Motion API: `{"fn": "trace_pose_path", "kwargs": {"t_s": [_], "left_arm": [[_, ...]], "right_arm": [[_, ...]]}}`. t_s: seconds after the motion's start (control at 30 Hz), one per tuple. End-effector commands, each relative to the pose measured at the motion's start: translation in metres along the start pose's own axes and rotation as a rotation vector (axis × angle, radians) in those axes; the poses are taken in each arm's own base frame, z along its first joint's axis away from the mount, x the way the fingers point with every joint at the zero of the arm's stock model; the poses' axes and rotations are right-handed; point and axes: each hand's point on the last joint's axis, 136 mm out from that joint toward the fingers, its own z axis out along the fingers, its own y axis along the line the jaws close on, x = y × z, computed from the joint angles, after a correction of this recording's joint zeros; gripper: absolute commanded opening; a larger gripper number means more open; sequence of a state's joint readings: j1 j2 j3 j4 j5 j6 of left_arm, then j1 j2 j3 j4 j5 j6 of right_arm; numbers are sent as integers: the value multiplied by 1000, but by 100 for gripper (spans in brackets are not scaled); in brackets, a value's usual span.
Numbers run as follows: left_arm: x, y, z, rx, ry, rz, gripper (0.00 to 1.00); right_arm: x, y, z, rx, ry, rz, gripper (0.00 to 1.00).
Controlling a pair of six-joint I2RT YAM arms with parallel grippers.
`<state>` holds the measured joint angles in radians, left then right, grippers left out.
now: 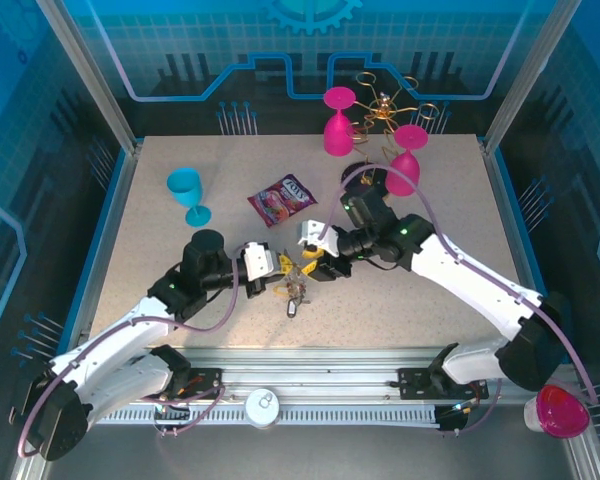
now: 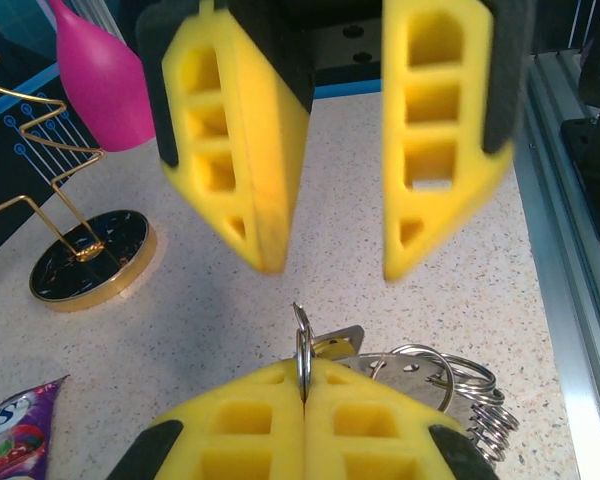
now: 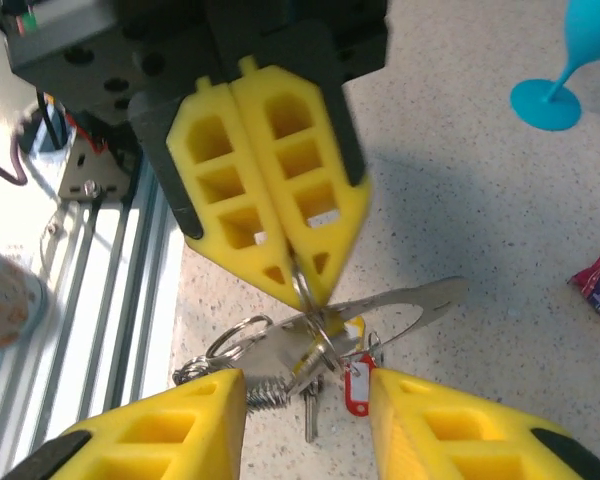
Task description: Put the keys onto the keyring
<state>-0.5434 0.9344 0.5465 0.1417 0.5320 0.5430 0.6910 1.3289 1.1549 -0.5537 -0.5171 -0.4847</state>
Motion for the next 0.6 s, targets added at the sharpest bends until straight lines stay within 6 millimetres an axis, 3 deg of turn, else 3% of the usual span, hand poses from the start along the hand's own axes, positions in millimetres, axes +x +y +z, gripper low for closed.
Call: {"fn": "trace_pose_path", "kwargs": {"t_s": [0.0, 0.3, 0.57], "left_arm": [[-26, -1, -4, -3, -132, 45, 0], [-33, -9, -6, 39, -166, 60, 0], [-32, -13, -6, 61, -167, 70, 0]], "right_arm": [[-14, 2, -1, -29, -143, 40, 39], [-6, 4, 4, -50, -163, 53, 37], [-7, 8, 0, -71, -181, 43, 25]]}}
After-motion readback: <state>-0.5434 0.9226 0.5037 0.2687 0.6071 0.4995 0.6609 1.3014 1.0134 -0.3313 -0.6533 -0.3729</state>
